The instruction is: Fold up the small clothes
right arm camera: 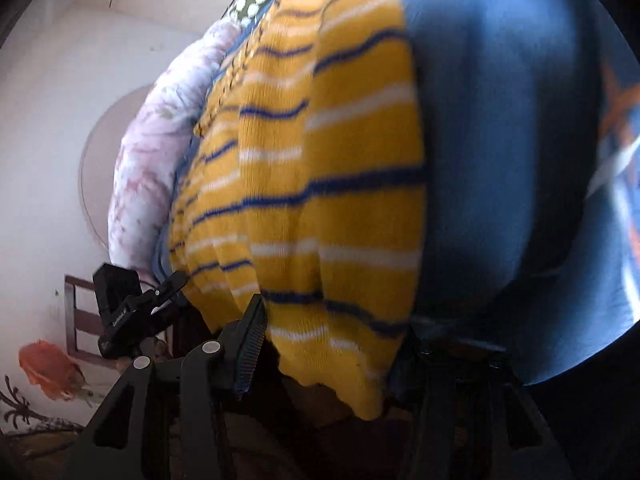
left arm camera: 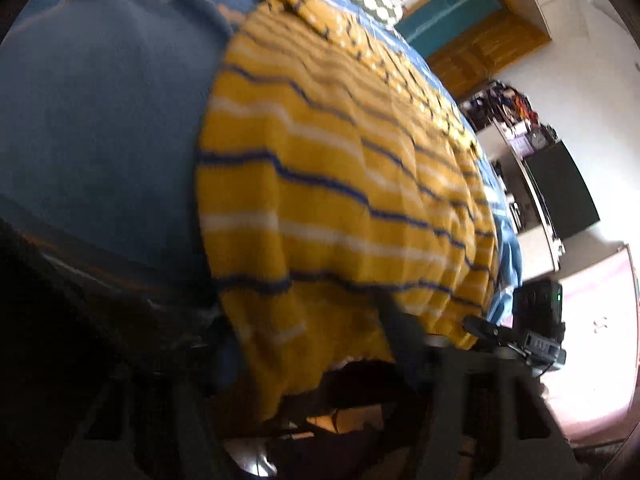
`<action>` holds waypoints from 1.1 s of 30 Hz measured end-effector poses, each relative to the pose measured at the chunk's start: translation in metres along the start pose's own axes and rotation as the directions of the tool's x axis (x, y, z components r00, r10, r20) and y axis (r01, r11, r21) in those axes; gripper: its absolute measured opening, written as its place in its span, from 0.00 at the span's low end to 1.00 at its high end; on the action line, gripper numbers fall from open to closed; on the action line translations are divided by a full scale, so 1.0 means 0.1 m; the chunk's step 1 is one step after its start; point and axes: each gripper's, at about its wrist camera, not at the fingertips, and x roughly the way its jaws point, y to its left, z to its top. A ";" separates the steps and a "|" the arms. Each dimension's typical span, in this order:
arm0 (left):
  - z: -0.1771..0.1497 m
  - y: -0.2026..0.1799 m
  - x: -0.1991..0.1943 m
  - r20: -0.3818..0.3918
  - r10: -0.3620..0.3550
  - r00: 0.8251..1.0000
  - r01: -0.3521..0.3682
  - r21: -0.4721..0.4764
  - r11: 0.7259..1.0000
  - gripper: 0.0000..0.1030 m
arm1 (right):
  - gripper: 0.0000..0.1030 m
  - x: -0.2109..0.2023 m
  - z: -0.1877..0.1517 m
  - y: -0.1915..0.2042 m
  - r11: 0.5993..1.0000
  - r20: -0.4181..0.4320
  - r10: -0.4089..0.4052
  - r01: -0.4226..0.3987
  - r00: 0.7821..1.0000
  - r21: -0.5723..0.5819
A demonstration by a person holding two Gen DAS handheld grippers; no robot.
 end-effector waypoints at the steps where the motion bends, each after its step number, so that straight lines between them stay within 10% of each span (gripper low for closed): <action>1: -0.02 -0.02 0.01 -0.014 0.008 1.000 -0.008 0.005 1.000 0.19 | 0.48 0.00 0.00 0.00 1.000 -0.006 -0.003 0.003 1.000 -0.006; 5: -0.09 -0.06 -0.22 0.031 0.038 0.999 -0.038 0.005 0.999 0.08 | 0.12 0.03 -0.06 0.06 1.000 -0.031 -0.017 0.016 0.999 -0.026; 16: 0.30 -0.62 -1.12 0.256 -0.030 0.966 -0.006 0.140 0.990 0.07 | 0.10 -0.73 0.03 0.77 0.972 0.117 0.061 -0.032 0.991 -0.234; 26: 2.00 -1.08 -0.86 0.349 0.099 0.932 -0.174 0.190 0.966 0.07 | 0.10 -0.80 1.42 1.36 0.957 0.317 0.093 0.004 0.944 -0.291; 33: 3.26 -0.98 0.02 0.274 0.268 0.924 -0.306 0.106 0.946 0.07 | 0.10 -0.39 2.61 1.06 0.984 0.365 -0.050 0.108 0.929 -0.140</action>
